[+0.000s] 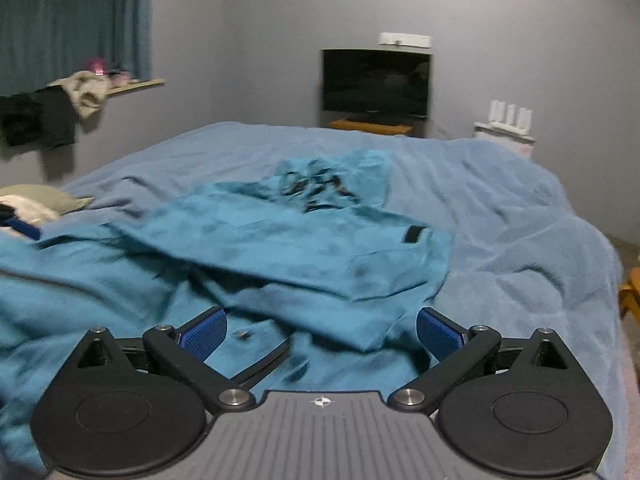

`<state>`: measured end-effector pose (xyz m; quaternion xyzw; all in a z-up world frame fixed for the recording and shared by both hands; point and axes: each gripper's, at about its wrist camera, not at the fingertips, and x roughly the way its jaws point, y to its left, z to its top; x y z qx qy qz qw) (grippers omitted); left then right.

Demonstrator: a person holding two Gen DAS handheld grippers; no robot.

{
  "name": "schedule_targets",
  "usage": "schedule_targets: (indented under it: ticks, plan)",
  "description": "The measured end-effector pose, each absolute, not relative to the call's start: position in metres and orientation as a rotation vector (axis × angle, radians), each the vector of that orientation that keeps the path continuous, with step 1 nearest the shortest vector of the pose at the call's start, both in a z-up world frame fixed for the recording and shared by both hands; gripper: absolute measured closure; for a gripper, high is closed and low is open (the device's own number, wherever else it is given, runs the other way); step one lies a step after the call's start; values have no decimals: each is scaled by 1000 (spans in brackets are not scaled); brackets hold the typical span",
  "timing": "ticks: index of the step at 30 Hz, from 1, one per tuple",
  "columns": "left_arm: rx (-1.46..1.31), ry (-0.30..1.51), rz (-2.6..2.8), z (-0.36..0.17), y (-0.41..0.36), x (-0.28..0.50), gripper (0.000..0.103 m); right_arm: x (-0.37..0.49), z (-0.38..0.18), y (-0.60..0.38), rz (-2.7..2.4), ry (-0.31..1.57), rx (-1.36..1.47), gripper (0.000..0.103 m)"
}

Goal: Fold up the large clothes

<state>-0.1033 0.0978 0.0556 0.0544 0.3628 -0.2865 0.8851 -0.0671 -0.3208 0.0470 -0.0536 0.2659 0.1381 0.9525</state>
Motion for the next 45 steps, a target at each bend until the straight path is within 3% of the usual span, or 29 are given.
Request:
schedule_targets:
  ticks: [17,28,34,35,36,37,38,39,40,43,45]
  plan:
    - [344,1005,-729,56,147,-196,3,-184,66,-354,572,788,-303,1]
    - [495,810,-735,44,116,-206,3,-198,67,-347,657,802,-385,5]
    - [373,703,-733,41,108,-194,4,-208,66,-335,732,799,-429,6]
    - [355,693,-730,39,107,-190,10,-207,63,-332,726,790,-441,6]
    - [338,685,-733,38,106,-186,24,-204,59,-328,731,786,-449,9]
    - [304,693,-749,38,105,-180,32,-201,54,-326,744,785,-446,16]
    - [269,700,-764,38,104,-175,48,-197,50,-324,759,785,-439,19]
    - [237,700,-777,40,103,-171,59,-194,47,-323,777,790,-420,29]
    - [219,685,-778,43,103,-168,61,-192,46,-323,811,793,-396,41]
    - [201,639,-748,52,103,-159,68,-190,50,-321,872,765,-381,54]
    - [153,636,-732,56,106,-148,69,-185,54,-322,879,755,-364,57]
